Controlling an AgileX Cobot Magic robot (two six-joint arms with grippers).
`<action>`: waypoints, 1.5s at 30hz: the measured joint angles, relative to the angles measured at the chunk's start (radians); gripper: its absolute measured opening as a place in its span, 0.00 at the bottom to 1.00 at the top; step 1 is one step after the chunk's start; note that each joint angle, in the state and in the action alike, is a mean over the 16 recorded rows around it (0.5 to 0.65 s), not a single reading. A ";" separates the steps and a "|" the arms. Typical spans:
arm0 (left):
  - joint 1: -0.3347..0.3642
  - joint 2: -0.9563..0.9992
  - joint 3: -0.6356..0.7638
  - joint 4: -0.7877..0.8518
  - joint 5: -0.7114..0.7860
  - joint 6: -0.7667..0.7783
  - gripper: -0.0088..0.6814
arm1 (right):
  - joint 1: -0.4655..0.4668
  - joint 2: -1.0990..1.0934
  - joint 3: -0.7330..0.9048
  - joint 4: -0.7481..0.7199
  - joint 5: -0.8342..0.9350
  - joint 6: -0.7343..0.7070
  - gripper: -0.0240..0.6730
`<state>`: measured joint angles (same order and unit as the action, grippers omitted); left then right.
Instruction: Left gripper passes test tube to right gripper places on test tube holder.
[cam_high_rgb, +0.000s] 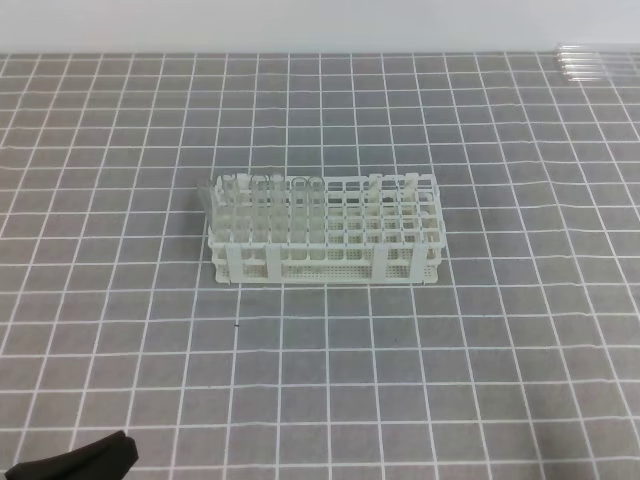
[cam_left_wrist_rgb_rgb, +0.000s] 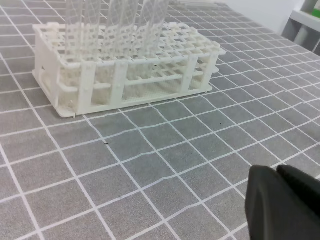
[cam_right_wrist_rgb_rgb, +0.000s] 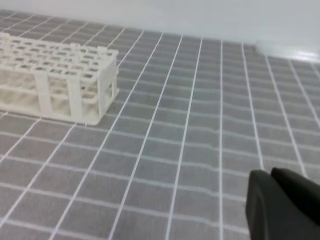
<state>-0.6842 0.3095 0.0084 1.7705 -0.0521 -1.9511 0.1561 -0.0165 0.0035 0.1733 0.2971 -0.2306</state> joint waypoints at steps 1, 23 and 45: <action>0.000 0.000 0.000 0.000 0.000 0.000 0.01 | 0.000 0.000 0.000 0.003 0.006 0.007 0.02; 0.000 0.000 0.000 0.000 -0.001 0.000 0.01 | 0.000 0.000 0.000 0.113 0.031 0.038 0.02; 0.000 0.001 -0.013 -0.134 0.069 0.121 0.01 | 0.000 0.000 0.000 0.120 0.032 0.036 0.02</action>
<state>-0.6842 0.3100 -0.0049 1.6370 0.0174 -1.8305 0.1562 -0.0165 0.0035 0.2937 0.3292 -0.1945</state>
